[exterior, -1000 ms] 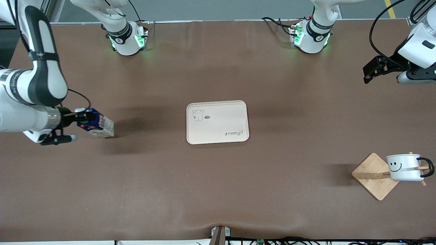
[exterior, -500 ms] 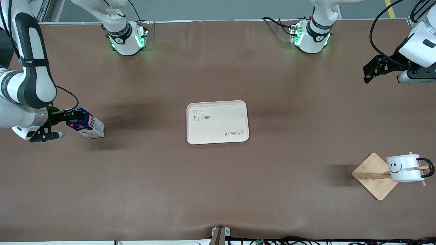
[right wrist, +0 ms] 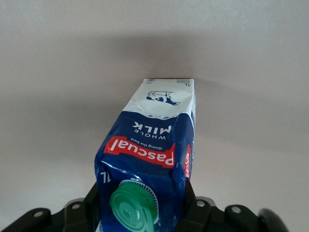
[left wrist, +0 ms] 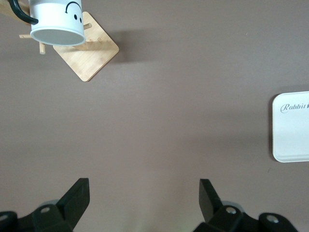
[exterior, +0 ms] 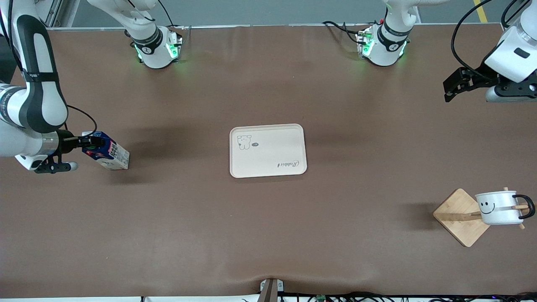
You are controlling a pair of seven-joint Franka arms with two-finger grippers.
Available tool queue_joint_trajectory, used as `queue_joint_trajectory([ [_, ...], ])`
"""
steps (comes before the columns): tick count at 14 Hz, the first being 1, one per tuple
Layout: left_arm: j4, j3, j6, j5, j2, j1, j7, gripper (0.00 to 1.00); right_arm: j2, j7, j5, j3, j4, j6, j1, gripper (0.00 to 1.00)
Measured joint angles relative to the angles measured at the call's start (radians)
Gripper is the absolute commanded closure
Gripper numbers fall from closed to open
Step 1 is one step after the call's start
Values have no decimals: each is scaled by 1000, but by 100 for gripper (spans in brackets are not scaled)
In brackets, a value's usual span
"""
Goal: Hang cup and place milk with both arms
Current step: 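Lower the milk carton onto the table with the right gripper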
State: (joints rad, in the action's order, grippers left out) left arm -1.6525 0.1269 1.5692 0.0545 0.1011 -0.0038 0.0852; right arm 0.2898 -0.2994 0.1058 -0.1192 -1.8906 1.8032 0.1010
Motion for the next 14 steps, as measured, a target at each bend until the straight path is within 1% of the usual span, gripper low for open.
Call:
queue_joint_trajectory([
  [3, 0, 8, 0, 0, 0, 0, 0, 0, 3, 0, 45, 0, 12, -74, 8, 100],
  [7, 0, 16, -1, 0, 0, 0, 0, 0, 16, -1, 68, 0, 15, -85, 23, 100],
  [8, 0, 16, -1, 0, 0, 0, 0, 0, 21, -1, 70, 0, 15, -85, 25, 91],
  [9, 0, 15, -1, 0, 0, 0, 0, 0, 22, -1, 71, 0, 17, -86, 26, 11],
  [10, 0, 15, -1, 0, 0, 1, 0, 0, 22, -1, 71, 0, 18, -87, 26, 0],
  [14, 0, 15, -1, 0, 0, 3, 0, 0, 34, -25, 71, 3, 18, -98, 27, 0],
])
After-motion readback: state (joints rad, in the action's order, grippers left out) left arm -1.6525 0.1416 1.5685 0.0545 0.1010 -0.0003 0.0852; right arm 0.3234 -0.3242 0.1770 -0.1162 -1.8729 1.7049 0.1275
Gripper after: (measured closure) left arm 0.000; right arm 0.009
